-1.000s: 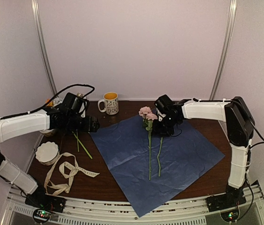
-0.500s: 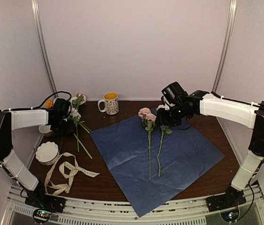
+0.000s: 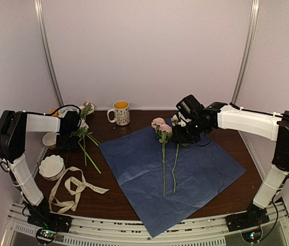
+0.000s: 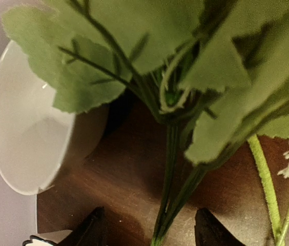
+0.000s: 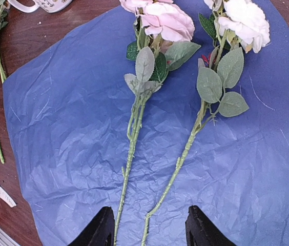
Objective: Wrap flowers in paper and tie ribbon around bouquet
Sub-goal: Pick up the fake flower from the corner of the board.
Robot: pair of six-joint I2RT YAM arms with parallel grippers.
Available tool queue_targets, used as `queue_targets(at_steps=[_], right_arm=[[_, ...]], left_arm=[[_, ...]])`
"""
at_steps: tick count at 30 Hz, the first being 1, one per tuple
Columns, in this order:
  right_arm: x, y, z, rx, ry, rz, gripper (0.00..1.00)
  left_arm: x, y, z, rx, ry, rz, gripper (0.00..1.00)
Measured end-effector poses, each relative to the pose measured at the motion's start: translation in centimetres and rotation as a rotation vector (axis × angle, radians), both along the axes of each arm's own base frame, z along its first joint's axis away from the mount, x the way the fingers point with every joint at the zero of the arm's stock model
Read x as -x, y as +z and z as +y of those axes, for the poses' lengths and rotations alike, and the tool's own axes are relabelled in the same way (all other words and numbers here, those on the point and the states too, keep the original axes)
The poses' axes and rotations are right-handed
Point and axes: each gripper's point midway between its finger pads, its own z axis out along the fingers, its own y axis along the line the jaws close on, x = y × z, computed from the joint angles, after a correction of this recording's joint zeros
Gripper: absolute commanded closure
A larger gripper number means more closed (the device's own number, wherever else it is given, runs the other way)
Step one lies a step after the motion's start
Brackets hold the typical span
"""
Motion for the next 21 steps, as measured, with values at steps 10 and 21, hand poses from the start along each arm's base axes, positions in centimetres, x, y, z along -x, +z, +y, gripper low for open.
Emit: queue_targets(at_steps=[10, 21], right_arm=[[0.3, 0.1, -0.2, 0.016, 0.013, 0.012, 0.52], [0.5, 1.6, -0.4, 0.039, 0.045, -0.001, 0.52]], left_arm=[[0.2, -0.6, -1.1, 0.037, -0.079, 0.062, 0.55], [0.3, -1.3, -3.4, 0.158, -0.142, 0.127, 0.57]])
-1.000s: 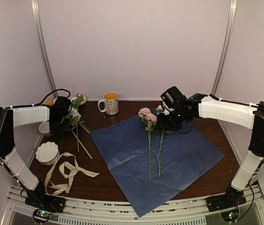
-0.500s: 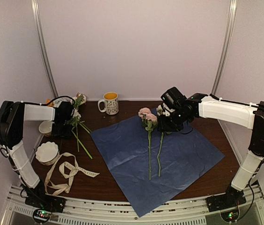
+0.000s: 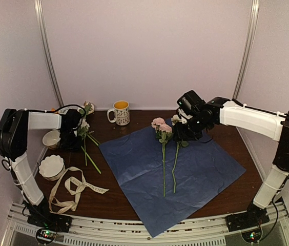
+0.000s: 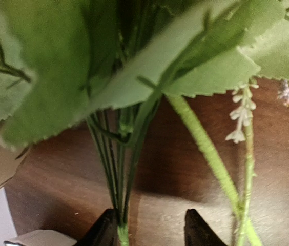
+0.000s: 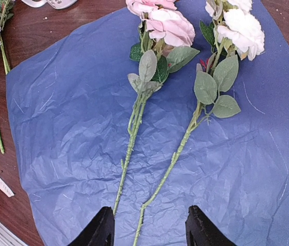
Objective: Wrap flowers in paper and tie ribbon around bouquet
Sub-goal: Pick up the fake flower from the corner of the board.
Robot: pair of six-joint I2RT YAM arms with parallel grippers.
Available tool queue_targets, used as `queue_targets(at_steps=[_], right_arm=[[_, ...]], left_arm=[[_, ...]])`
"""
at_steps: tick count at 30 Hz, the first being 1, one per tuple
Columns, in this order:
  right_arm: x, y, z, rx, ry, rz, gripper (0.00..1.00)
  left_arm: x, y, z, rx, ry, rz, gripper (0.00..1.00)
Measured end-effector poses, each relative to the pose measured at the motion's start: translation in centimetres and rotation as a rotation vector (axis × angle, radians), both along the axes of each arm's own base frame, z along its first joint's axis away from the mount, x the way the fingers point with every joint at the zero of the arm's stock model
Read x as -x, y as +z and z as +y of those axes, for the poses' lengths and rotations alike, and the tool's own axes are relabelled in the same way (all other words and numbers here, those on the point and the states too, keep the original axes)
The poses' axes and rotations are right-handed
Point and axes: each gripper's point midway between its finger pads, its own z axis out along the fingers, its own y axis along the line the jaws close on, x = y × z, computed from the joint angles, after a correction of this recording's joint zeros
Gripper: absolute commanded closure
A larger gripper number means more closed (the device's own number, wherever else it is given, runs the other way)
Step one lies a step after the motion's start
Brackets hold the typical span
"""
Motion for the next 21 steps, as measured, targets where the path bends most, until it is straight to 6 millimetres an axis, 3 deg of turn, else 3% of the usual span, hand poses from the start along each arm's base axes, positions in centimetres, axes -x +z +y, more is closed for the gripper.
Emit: queue_targets(at_steps=[5, 9, 21], right_arm=[[0.0, 0.8, -0.3, 0.013, 0.012, -0.019, 0.52], [0.0, 0.9, -0.3, 0.016, 0.019, -0.025, 0.52], [0.0, 1.2, -0.4, 0.031, 0.042, -0.032, 0.52]], left_arm=[[-0.7, -0.3, -1.7, 0.091, -0.021, -0.01, 0.62], [-1.3, -0.1, -2.6, 0.138, -0.025, -0.044, 0.61], [-0.4, 0.1, -0.5, 0.026, 0.043, -0.037, 0.55]])
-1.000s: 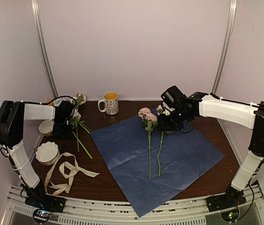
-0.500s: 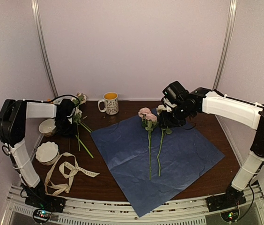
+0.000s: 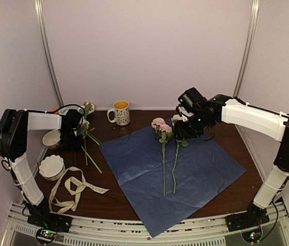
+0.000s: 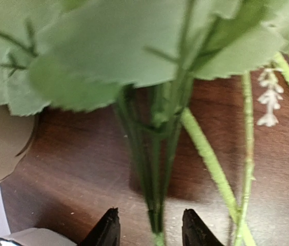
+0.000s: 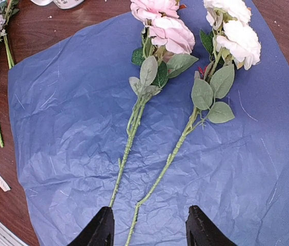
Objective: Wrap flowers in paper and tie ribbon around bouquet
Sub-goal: Pick up the fake flower from the corner of the board.
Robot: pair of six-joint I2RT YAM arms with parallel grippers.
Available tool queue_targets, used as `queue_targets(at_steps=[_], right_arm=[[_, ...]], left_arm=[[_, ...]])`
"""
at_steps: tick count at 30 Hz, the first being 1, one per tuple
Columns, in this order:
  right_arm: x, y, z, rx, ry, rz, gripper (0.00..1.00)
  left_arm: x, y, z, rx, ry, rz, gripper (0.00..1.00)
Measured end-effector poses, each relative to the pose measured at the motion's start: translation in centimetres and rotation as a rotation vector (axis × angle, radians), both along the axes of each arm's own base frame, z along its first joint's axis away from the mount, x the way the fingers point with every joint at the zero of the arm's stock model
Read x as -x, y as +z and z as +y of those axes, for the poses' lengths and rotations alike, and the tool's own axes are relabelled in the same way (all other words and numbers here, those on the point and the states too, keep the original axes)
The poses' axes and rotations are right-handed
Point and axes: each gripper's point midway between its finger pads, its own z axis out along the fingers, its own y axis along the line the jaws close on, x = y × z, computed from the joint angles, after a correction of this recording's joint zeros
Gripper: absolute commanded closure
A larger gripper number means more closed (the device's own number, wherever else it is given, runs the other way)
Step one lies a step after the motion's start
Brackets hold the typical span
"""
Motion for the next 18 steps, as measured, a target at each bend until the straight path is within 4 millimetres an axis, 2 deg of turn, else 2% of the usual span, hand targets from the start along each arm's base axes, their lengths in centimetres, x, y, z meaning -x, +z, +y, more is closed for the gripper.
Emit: queue_targets(at_steps=[3, 7, 9, 13, 15, 18], right_arm=[[-0.1, 0.4, 0.0, 0.002, 0.005, -0.006, 0.52], [-0.4, 1.1, 0.1, 0.001, 0.008, -0.023, 0.52], [-0.5, 1.2, 0.1, 0.0, 0.008, -0.027, 0.52], [-0.3, 1.1, 0.0, 0.009, 0.006, -0.02, 0.52], [-0.3, 1.0, -0.1, 0.013, 0.004, -0.018, 0.52], [-0.2, 1.2, -0.2, 0.015, 0.003, -0.02, 0.52]], left_arm=[[0.2, 0.0, 0.4, -0.018, 0.017, 0.004, 0.56], [0.3, -0.2, 0.3, -0.006, 0.031, 0.004, 0.62], [0.5, -0.4, 0.1, 0.01, 0.03, 0.011, 0.69], [0.9, -0.9, -1.1, 0.073, 0.01, 0.027, 0.74], [1.9, -1.9, -1.6, 0.098, 0.002, 0.05, 0.83], [2.4, -2.1, -2.3, 0.133, 0.003, 0.022, 1.0]])
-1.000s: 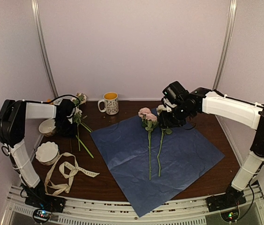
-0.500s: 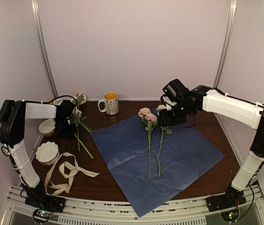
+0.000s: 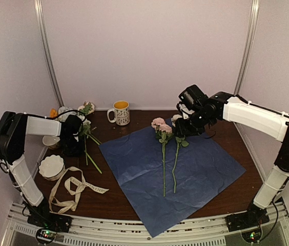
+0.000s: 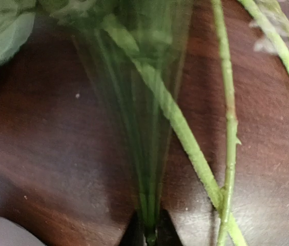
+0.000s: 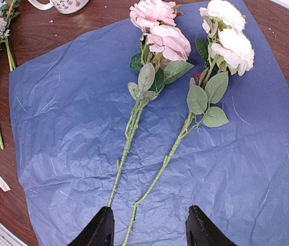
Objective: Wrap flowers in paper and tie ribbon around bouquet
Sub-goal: Pick up the fake flower from the corner of the board, then pass from the left arm to the right
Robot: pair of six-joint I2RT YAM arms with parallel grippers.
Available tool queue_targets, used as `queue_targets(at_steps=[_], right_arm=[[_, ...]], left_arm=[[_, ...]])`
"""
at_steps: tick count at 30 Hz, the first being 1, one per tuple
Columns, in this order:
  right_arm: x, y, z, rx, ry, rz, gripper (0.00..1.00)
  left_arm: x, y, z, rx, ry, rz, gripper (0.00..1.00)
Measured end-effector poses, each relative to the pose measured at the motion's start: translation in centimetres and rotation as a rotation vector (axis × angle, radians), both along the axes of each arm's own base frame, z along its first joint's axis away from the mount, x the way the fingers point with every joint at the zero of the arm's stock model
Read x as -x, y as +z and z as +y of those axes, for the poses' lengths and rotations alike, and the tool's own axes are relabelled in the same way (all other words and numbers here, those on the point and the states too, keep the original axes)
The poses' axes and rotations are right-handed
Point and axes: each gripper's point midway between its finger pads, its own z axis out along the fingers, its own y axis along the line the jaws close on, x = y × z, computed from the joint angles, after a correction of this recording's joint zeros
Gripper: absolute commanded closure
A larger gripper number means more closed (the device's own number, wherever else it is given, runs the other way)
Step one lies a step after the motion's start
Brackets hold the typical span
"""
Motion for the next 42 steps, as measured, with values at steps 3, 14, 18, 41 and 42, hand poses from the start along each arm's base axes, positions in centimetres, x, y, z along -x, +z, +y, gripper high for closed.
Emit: queue_targets(at_steps=[3, 14, 18, 41, 42], right_arm=[[0.1, 0.5, -0.1, -0.007, -0.001, -0.01, 0.52], [0.6, 2.7, -0.5, -0.042, -0.009, -0.043, 0.52], [0.8, 3.6, -0.5, -0.063, -0.006, -0.063, 0.52], [10.6, 22.2, 17.2, -0.869, 0.612, -0.422, 0.62], [10.7, 22.3, 17.4, -0.881, 0.614, -0.418, 0.64]], left_arm=[[0.1, 0.1, -0.3, 0.004, 0.003, -0.021, 1.0], [0.4, 8.6, 0.7, -0.011, 0.063, -0.253, 1.0], [0.7, 14.9, -0.6, -0.037, 0.019, -0.452, 1.0], [17.6, 35.8, -29.8, 0.924, -1.141, -1.054, 1.0], [17.8, 35.7, -30.1, 0.931, -1.15, -1.05, 1.0]])
